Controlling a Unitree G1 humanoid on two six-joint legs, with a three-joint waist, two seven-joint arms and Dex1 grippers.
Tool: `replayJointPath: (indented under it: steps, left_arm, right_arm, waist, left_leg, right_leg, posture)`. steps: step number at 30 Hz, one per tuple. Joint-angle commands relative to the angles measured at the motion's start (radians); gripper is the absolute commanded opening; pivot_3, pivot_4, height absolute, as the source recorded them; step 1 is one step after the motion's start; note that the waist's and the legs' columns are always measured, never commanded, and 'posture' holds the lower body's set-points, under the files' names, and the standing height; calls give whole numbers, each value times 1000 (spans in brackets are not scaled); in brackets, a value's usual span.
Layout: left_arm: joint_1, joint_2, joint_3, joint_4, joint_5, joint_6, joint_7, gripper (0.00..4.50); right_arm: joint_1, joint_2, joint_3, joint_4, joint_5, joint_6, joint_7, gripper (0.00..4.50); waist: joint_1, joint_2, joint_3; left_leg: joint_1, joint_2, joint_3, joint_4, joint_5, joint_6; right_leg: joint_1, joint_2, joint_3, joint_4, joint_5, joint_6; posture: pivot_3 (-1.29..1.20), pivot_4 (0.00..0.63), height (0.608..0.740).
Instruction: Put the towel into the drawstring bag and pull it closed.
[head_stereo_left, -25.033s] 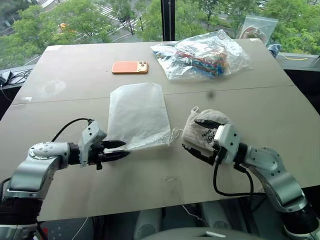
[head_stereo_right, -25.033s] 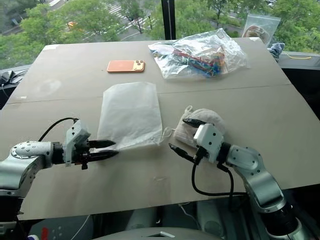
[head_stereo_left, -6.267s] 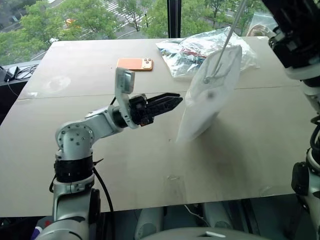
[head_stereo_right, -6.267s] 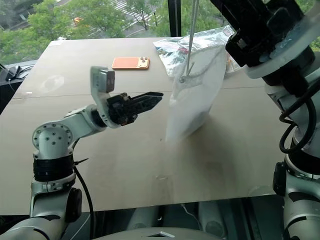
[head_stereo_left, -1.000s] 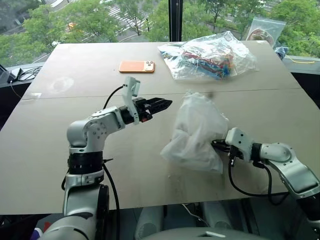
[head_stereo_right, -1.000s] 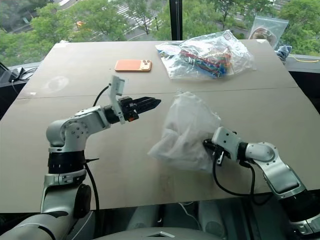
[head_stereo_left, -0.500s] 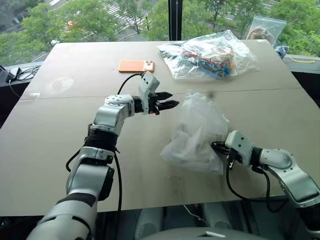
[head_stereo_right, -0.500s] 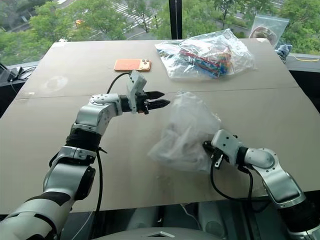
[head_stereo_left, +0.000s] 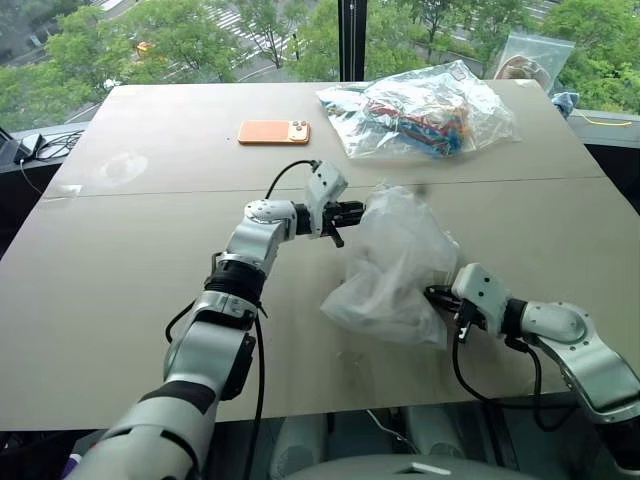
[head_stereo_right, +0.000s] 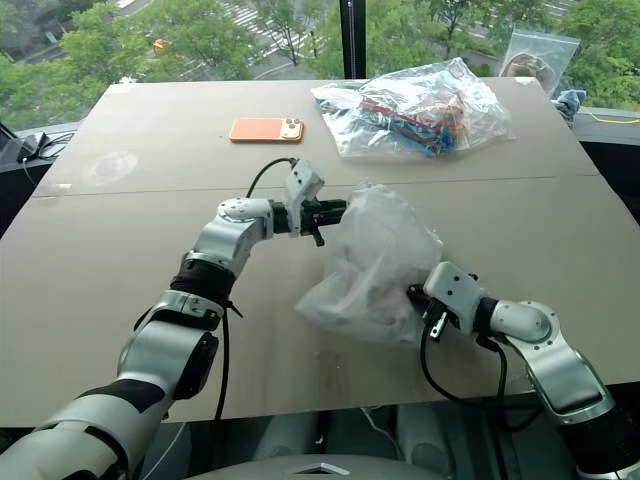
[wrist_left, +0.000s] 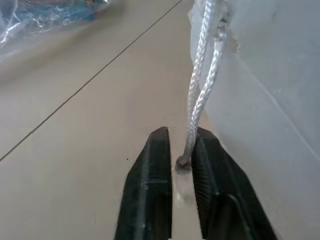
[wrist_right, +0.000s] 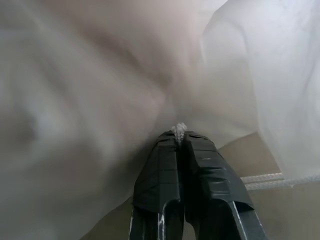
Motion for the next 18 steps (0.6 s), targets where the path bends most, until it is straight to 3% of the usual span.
replayJointPath:
  steps: [1,5,8,10,14,18]
  left_arm:
    - [-58,-35,26,87,23,-98,52,47]
    - [-90,-39,104,133,-18,-142,108,47]
    - [-114,-10,173,123,-41,-173,157,47]
    - [-146,32,244,109,-58,-182,235,47]
    - [-162,123,315,57,-51,-194,339,47]
    - [-104,202,347,17,-5,-208,466,47]
  right_arm:
    - [31,4,-15,-10,6,30,-13,0]
    - [51,28,-107,-50,42,43,-69,0]
    - [20,86,-281,-83,125,87,-162,0]
    - [-49,101,-464,-89,185,135,-251,0]
    - [-148,61,-712,-79,265,217,-343,0]
    - [-158,-15,-782,-16,178,240,-427,0]
  waist:
    - [0,0,0]
    - [-1,0,0]
    - [-4,0,1]
    - [-4,0,2]
    - [-2,1,2]
    - [3,1,2]
  left_leg:
    - [0,0,0,0,0,0]
    - [0,0,0,0,0,0]
    - [-1,0,0,0,0,0]
    - [-1,0,0,1,0,0]
    - [-1,0,0,0,0,0]
    - [-1,0,-1,-2,0,0]
  right_leg:
    - [0,0,0,0,0,0]
    - [0,0,0,0,0,0]
    - [-1,0,0,0,0,0]
    - [-1,0,1,1,0,0]
    - [-2,0,0,2,0,0]
    - [-2,-1,-1,2,0,0]
  posture:
    - [0,150,740]
    - [0,150,740]
    - [0,150,740]
    - [0,150,740]
    - [0,150,740]
    - [0,150,740]
